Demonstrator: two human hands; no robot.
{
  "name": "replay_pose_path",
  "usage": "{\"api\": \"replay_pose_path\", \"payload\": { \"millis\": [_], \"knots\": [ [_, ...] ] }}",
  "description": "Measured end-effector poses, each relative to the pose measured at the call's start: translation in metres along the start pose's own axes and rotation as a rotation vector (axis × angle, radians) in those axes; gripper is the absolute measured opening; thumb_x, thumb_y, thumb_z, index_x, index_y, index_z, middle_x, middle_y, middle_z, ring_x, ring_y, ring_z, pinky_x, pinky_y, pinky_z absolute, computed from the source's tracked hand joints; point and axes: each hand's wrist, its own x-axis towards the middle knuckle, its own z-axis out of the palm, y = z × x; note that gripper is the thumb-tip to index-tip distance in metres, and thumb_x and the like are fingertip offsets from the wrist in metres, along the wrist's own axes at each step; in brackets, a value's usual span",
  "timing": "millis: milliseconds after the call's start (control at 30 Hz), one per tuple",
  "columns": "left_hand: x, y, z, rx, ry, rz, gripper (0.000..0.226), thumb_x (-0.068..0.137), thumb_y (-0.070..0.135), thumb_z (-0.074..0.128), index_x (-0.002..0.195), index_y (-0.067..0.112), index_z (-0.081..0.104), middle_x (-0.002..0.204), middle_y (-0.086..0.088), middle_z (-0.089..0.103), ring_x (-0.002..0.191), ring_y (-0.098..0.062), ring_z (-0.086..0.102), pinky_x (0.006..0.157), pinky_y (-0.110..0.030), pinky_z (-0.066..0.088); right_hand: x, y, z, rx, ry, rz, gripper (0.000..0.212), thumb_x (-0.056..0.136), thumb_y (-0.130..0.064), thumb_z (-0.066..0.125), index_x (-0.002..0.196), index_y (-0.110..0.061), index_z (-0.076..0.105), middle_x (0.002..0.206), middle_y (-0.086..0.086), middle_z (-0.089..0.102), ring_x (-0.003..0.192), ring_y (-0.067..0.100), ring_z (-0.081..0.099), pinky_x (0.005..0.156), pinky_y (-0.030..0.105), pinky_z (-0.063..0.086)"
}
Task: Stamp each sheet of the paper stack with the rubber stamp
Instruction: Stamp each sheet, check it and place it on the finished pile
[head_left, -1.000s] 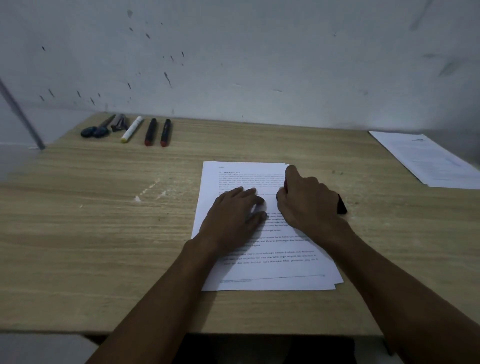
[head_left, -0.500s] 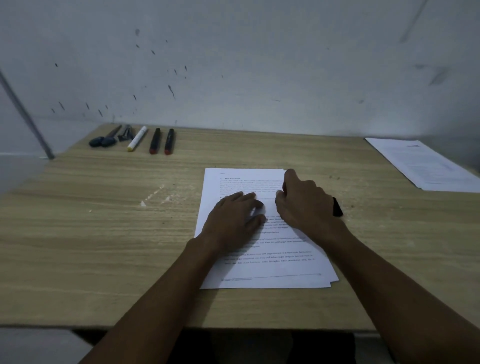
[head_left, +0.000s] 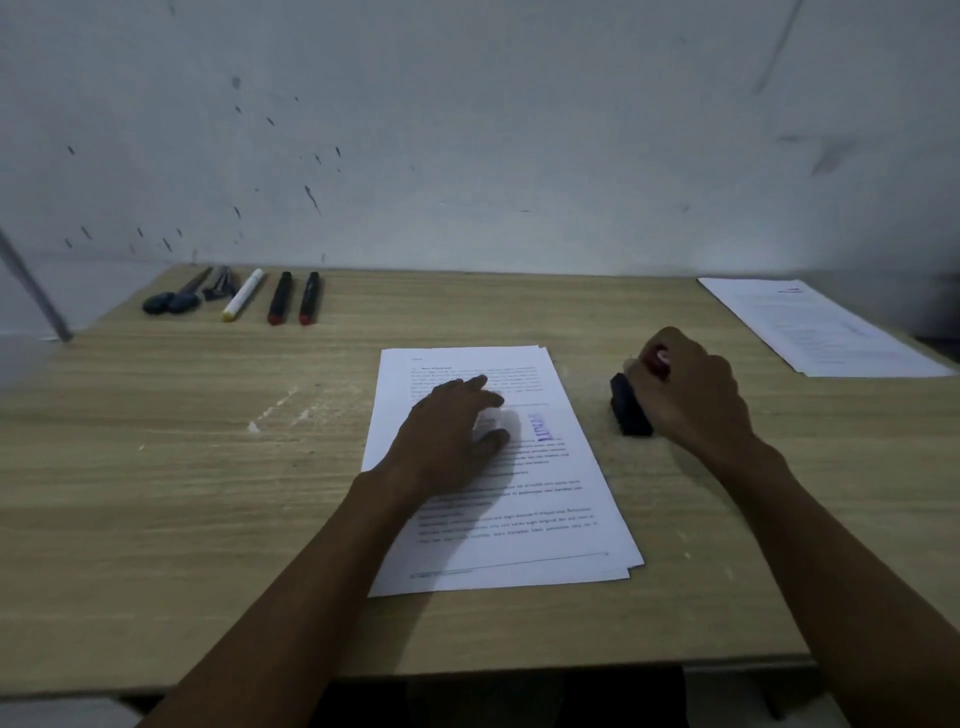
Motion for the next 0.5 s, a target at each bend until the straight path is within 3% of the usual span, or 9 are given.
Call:
{"api": "replay_pose_path", "payload": {
  "millis": [300,500],
  "knots": [
    [0.004,0.017,-0.001,-0.129,0.135,0.025,0.041,0.088,0.035,0.066,0.127,0.022,0.059,0.147,0.001,0.046,0.137,-0.017,0.039,0.114,-0.038,0.029,0.009,0.015,-0.001,-0.060,-0.068,0.032,0.010,0.085,-0.035,0.059,0.088,-0.025,0.056,0.092,0.001,0.061,0.085,0.028,0.056,0.073,0.036,0.045],
    [0.002,0.007,0.000,-0.131,0.172,0.017,0.038,0.088,0.030,0.066,0.125,0.020,0.060,0.145,-0.001,0.049,0.136,-0.017,0.039,0.112,-0.027,0.024,0.012,0.017,0.005,-0.062,-0.086,0.006,0.011,0.085,-0.034,0.060,0.095,-0.031,0.059,0.092,0.000,0.063,0.085,0.025,0.059,0.073,0.034,0.047]
  ]
}}
